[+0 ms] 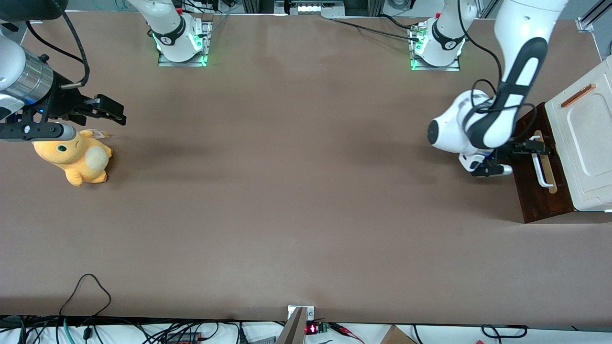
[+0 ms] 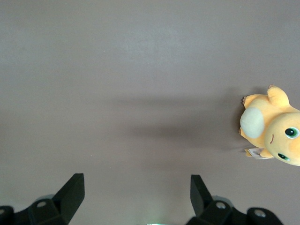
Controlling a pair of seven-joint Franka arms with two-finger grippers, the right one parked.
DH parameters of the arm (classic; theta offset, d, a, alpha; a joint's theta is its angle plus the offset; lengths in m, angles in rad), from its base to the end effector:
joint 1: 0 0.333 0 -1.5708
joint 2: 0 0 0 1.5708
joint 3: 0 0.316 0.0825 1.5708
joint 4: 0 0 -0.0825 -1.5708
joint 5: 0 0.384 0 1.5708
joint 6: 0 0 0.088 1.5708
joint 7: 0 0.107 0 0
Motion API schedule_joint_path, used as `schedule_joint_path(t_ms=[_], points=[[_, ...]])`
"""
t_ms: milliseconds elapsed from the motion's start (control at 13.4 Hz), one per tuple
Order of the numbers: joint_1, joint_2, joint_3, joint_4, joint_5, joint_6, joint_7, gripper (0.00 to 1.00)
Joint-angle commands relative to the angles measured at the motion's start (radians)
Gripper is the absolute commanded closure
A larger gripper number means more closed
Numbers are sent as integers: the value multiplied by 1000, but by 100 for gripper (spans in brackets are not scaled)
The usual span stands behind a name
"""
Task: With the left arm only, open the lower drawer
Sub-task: 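Lower the open left gripper to the lower drawer's white bar handle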
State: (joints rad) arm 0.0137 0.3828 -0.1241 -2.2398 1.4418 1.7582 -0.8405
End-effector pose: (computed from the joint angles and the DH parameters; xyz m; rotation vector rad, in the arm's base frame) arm 0.5056 0.0310 0.2022 -1.8257 0.2605 0.0805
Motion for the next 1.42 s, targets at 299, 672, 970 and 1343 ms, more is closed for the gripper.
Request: schedule_joint_path(t_ms=[299,672,970,1343], points=[[-24,10,38,0,42,21,-14,6],[-47,11,38,-61,64,-28,-153,10],[-49,11,38,-107,134,-52,-232,9],[-50,14,38,-113,154,-62,-247,42]])
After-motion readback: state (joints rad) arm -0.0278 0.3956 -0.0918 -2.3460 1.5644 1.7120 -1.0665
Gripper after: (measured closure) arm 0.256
